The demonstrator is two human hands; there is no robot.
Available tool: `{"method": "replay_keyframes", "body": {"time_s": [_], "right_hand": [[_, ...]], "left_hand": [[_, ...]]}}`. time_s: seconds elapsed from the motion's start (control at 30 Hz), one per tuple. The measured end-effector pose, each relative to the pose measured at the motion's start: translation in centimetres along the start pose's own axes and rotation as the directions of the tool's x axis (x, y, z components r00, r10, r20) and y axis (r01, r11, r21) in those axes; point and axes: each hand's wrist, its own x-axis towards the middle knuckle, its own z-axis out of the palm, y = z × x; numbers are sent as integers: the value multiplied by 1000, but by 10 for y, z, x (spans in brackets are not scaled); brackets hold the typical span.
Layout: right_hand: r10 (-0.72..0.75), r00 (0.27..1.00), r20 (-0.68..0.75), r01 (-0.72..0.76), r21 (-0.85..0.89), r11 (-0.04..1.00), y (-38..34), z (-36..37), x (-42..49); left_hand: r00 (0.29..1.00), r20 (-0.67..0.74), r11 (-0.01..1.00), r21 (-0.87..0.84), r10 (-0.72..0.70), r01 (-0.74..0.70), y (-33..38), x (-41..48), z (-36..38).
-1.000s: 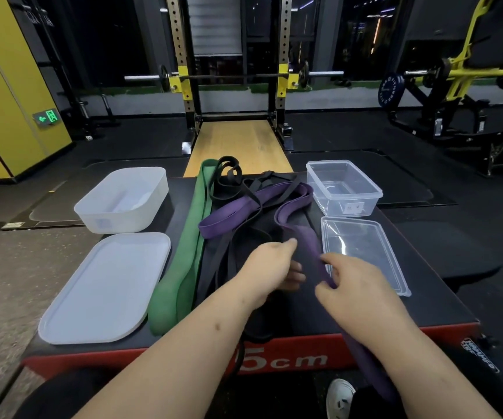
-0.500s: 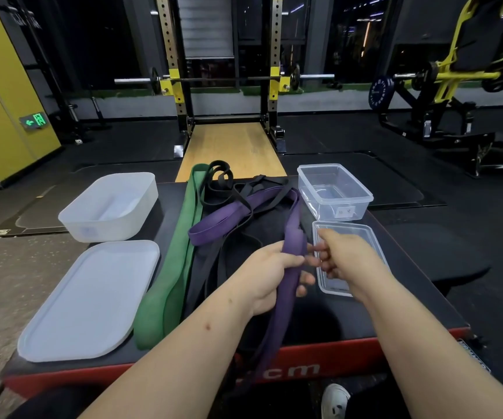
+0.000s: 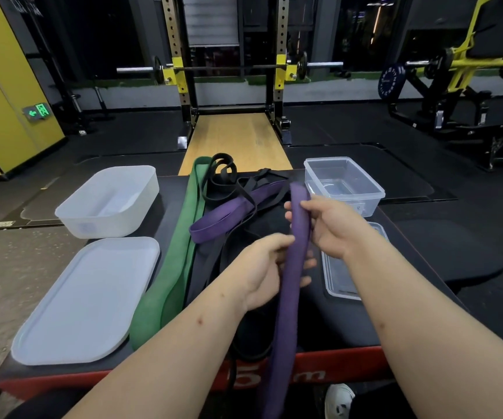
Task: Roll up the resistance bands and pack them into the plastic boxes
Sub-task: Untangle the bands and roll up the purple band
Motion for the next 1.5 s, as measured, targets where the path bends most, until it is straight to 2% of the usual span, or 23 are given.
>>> {"method": "replay_keyframes", "body": {"time_s": [0.1, 0.23, 0.37, 0.47, 0.53, 0.6, 0.67, 0.7, 0.77, 0.83, 0.93, 1.03, 1.17, 1.33, 1.43, 1.5], "right_hand": [[-157, 983, 90, 164, -76, 984, -10, -7, -12], [-201, 937, 284, 269, -225, 936, -12, -19, -39], [-24, 922, 387, 183, -378, 908, 0, -41, -49], [134, 919, 370, 46, -440, 897, 1, -54, -38], [188, 943, 275, -58, -418, 906, 1, -57, -22], [253, 923, 291, -133, -376, 917, 0, -53, -7], [261, 902, 343, -185, -240, 953, -3, -44, 6], [252, 912, 325, -216, -142, 966, -6, -39, 12], [230, 947, 224, -237, 4, 972, -14, -27, 27], [223, 969, 109, -230, 55, 972, -20, -18, 45], [223, 974, 24, -224, 155, 962, -27, -8, 79], [131, 991, -19, -127, 162, 979, -48, -2, 101], [-38, 999, -37, 41, 63, 997, -74, 10, 108], [-246, 969, -29, 246, -13, 969, -87, 22, 108], [-354, 935, -29, 352, -60, 934, -94, 24, 101], [-364, 931, -36, 353, -172, 920, -103, 26, 91]], "left_hand": [[993, -115, 1000, 13, -2, 4, 9, 14, -1], [990, -138, 999, -31, 21, -26, 32, 33, 9], [992, -126, 997, -78, 11, -21, 48, 47, 29], [990, -116, 997, -3, 78, -79, 46, 54, 34], [988, -33, 988, -17, 150, -151, 44, 54, 31], [979, 14, 976, -74, 204, -203, 46, 51, 25], [970, 26, 966, -106, 240, -236, 49, 48, 16], [967, 53, 963, -117, 249, -241, 49, 45, 13], [959, 135, 965, -120, 249, -234, 50, 40, 8], [947, 216, 969, -125, 236, -213, 49, 37, 3], [938, 273, 976, -106, 214, -192, 46, 37, -1], [961, 188, 979, -59, 203, -196, 34, 40, -2], [972, 107, 977, -16, 211, -211, 20, 48, -2], [982, 34, 978, -108, 183, -179, 19, 64, -3], [982, -120, 980, -118, 147, -161, 27, 75, -12], [963, -237, 985, -81, 127, -150, 32, 82, -24]]}}
